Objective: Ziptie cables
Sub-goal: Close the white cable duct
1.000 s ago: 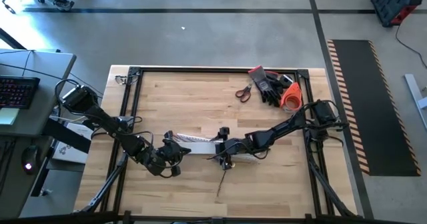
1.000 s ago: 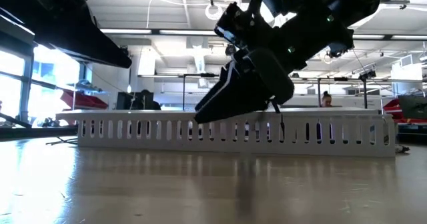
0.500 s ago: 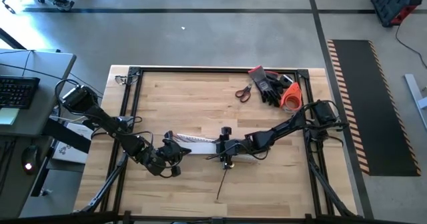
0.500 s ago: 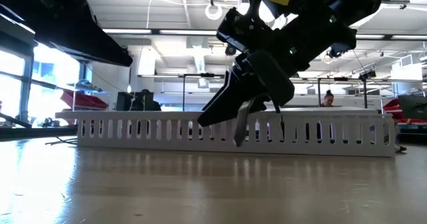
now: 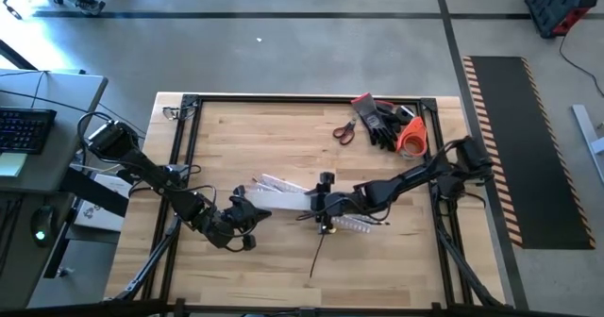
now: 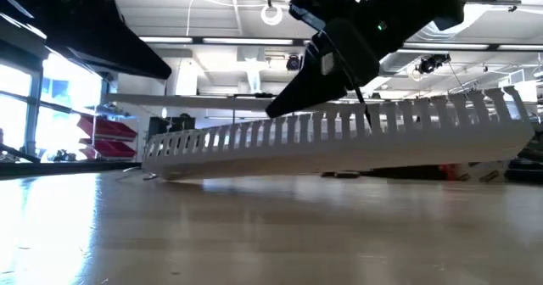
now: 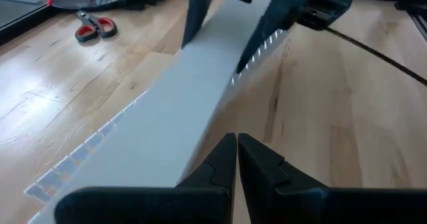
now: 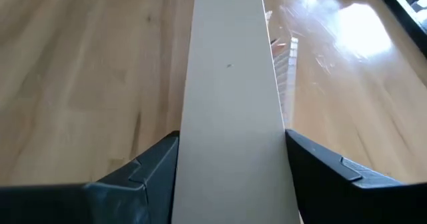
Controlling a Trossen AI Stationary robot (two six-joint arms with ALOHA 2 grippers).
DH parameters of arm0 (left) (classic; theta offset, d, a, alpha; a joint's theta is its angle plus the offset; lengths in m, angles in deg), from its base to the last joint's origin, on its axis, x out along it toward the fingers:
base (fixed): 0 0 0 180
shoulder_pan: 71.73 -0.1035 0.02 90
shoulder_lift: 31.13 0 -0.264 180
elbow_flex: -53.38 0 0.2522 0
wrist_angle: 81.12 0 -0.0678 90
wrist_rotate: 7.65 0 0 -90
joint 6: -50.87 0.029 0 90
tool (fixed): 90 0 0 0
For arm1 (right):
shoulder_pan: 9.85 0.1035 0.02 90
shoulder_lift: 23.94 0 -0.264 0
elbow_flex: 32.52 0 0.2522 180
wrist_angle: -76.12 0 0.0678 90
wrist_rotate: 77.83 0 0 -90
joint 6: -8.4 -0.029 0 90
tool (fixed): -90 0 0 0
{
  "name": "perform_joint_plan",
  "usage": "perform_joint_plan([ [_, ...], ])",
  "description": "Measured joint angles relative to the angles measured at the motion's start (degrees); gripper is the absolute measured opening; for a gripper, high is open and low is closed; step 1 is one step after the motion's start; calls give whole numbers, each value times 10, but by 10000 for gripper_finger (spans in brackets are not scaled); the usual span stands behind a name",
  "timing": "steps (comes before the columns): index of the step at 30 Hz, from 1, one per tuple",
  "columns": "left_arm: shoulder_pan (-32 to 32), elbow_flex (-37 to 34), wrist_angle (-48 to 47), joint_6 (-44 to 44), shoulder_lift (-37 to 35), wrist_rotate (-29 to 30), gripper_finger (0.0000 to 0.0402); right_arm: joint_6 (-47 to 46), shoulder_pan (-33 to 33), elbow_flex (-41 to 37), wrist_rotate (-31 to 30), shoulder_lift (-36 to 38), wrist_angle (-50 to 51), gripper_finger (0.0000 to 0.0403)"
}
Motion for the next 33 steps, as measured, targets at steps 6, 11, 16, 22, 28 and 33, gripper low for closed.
perform_joint_plan([
  [6, 0, 0, 0, 0, 0, 0, 0, -1, 1, -1, 7, -9, 6, 211],
  [11, 0, 0, 0, 0, 0, 0, 0, 0, 1, -2, 6, -9, 5, 211],
  [16, 0, 0, -1, 0, 0, 0, 0, 0, 2, -2, -8, -9, 5, 211],
  [22, 0, 0, 2, 0, 0, 0, 0, -9, 4, 1, -51, 0, 9, 211],
  [28, 1, 0, 9, 0, 0, 1, 0, -64, 20, 3, -115, 41, 59, 211],
  [33, 1, 0, 13, 0, 0, 2, 0, -152, 43, 3, -158, 77, 157, 211],
])
